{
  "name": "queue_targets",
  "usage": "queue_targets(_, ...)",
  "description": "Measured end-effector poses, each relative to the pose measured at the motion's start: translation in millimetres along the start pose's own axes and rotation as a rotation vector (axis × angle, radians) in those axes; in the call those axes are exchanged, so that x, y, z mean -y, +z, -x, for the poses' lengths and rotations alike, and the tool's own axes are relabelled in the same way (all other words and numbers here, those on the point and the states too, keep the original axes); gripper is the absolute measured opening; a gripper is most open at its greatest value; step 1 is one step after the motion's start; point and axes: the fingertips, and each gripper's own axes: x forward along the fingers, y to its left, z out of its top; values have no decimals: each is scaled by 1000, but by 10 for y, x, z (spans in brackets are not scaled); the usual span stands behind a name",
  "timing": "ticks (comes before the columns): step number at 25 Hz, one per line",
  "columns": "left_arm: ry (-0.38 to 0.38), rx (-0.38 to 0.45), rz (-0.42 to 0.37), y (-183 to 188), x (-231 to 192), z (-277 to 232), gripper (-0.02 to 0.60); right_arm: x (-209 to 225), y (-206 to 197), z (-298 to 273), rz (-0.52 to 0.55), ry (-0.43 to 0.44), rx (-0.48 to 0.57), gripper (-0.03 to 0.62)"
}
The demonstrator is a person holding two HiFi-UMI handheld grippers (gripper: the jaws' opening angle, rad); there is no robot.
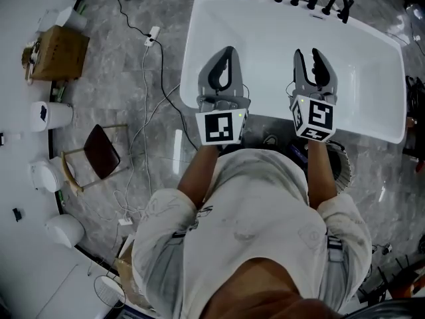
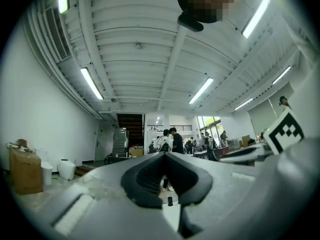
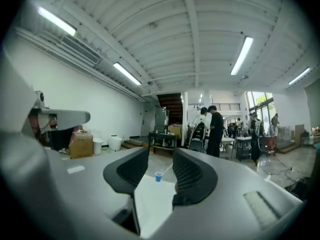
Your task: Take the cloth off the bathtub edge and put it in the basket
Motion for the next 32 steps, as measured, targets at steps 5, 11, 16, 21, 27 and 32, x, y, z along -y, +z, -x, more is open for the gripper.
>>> queue_targets(5, 16, 18, -11, 75, -59, 28, 2, -143, 492, 188, 82, -7, 158, 158)
queue_targets(11, 13, 19, -7, 79, -83, 31, 2, -245, 630, 269, 158, -11, 195, 158)
queue_targets(16, -6, 23, -6, 87, -31, 10, 2, -260, 624, 300, 193, -25, 188, 152)
queue_targets(21, -30, 29, -3, 104, 38, -12, 2, -216, 622, 342, 210, -56, 188, 100)
queue_targets(27, -64, 49, 2, 167, 161, -59, 2, -137, 621, 400, 207, -79, 176, 3)
queue_targets(32, -83, 68, 0, 231, 235, -102, 2, -97, 639, 409, 211, -79, 171, 3)
